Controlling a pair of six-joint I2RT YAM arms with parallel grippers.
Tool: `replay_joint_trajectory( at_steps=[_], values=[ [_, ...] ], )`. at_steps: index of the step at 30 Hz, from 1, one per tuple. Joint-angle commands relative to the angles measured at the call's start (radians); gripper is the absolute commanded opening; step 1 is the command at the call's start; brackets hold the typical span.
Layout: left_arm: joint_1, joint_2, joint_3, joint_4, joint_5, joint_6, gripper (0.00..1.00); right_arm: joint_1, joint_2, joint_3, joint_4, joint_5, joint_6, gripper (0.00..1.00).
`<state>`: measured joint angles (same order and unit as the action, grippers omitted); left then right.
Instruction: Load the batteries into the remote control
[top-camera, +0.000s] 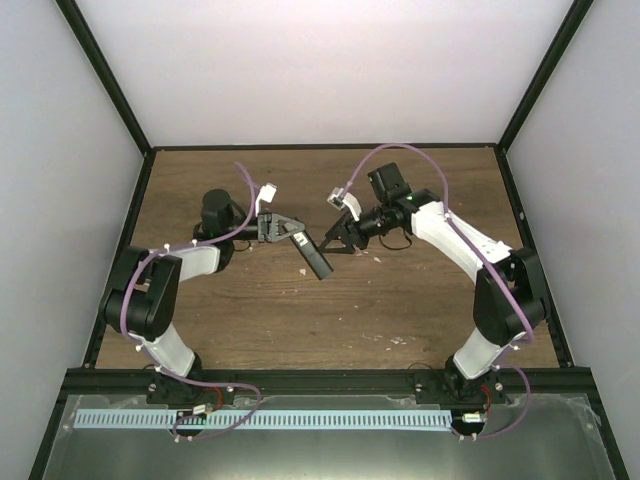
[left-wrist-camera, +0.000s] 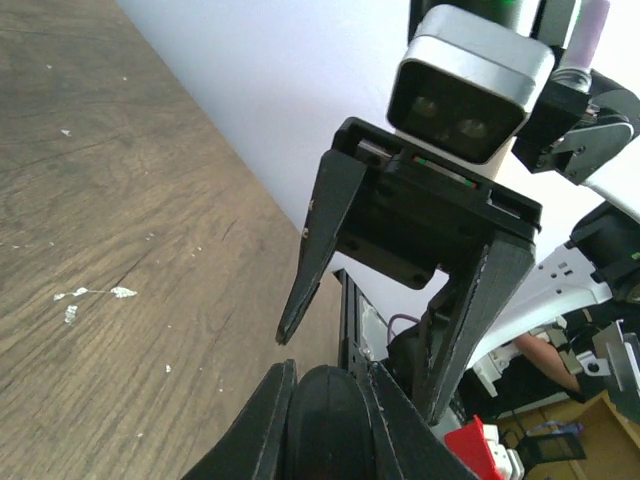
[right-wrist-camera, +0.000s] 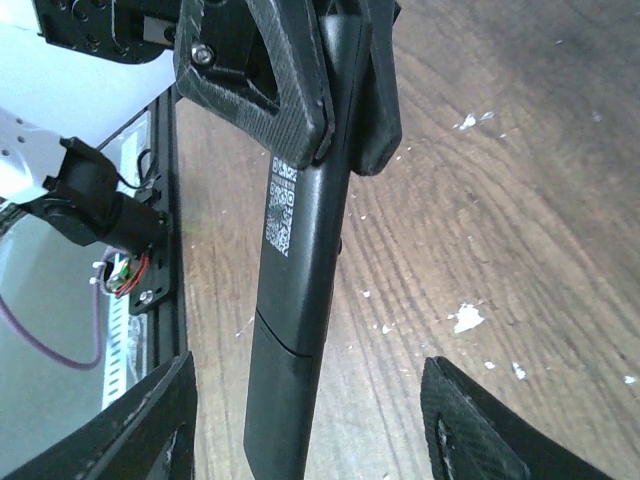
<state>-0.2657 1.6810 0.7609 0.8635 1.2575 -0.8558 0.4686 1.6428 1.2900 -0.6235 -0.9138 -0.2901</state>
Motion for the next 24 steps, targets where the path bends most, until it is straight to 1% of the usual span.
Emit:
replay_joint_trajectory(
  at_steps=[1,5,9,15,19,24],
  values=[
    [-0.012,-0.040,0.019,-0.013,0.032,0.037,0.00,0.022,0.001,0.034,-0.067,-0.067,0.005,0.54],
    [-0.018,-0.045,0.028,-0.027,0.037,0.047,0.00,0.060,0.043,0.065,-0.113,-0.063,-0.011,0.53],
    [-0.021,-0.053,0.031,-0.032,0.044,0.052,0.00,0.078,0.068,0.073,-0.108,-0.090,-0.009,0.50],
    [-0.026,-0.076,0.036,-0.085,0.051,0.096,0.00,0.087,0.094,0.104,-0.142,-0.108,-0.031,0.41],
    [-0.031,-0.087,0.043,-0.152,0.052,0.152,0.00,0.087,0.109,0.118,-0.158,-0.141,-0.045,0.33],
    [-0.038,-0.096,0.039,-0.160,0.052,0.163,0.00,0.088,0.122,0.126,-0.170,-0.163,-0.058,0.28]
  ],
)
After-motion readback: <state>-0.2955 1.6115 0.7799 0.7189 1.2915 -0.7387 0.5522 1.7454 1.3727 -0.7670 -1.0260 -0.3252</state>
